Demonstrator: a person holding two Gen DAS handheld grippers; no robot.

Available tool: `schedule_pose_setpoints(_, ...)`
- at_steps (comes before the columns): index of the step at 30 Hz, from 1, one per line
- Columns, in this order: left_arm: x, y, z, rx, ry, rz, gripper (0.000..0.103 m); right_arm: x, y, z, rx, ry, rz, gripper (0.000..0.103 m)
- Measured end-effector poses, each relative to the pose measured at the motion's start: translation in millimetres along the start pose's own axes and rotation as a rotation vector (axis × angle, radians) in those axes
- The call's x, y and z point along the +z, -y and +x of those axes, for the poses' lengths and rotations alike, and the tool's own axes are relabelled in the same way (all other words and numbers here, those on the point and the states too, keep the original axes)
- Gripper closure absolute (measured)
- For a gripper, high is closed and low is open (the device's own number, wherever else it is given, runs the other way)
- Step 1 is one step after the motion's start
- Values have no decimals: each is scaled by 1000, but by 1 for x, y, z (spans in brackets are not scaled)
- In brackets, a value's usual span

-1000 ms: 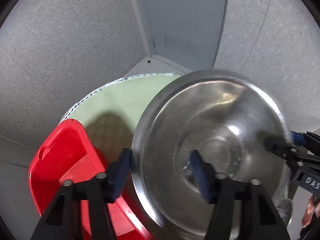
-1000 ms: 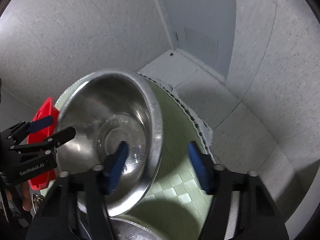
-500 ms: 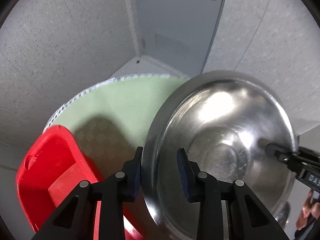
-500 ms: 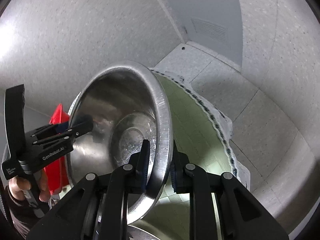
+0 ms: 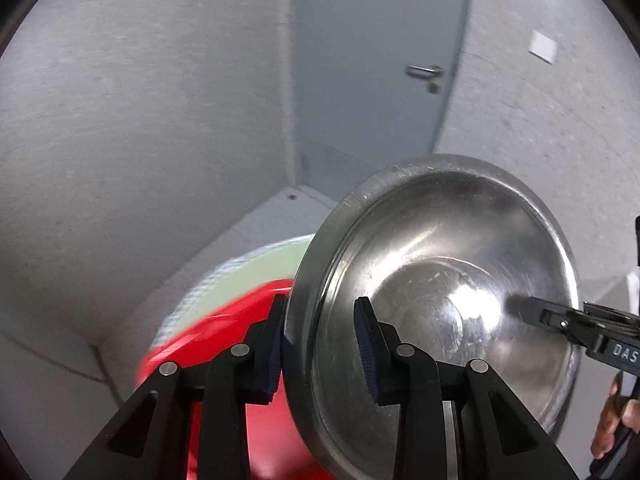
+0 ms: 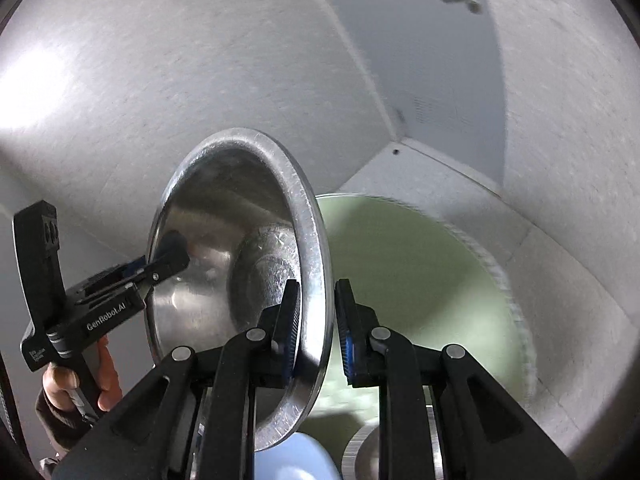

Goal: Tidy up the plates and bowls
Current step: 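Lower the large steel bowl into the red basket and open both grippers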

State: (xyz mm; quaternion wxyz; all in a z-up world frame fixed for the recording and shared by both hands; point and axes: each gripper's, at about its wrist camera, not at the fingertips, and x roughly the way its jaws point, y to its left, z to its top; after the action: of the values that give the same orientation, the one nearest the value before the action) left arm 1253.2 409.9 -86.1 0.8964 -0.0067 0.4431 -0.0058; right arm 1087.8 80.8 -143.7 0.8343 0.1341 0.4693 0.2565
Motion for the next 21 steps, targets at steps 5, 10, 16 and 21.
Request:
schedule_pose_setpoints(5,-35,-68,2,64,-66,-66,74,-20,-70,51,26,-79,-62,85)
schedule_pose_setpoints(10,-69,-118,24,80,-143,-106,74,-42,-98,104,18,-168,-74,85)
schedule_pose_setpoints(16,-84,-122,52,97,-206,-91,74,-59,-116,145,-40,-229,-93,84)
schedule_pose_setpoints(21,-84,-111,74,82,-239,-110,74,-63,-124,162,-94,-252,-109,82)
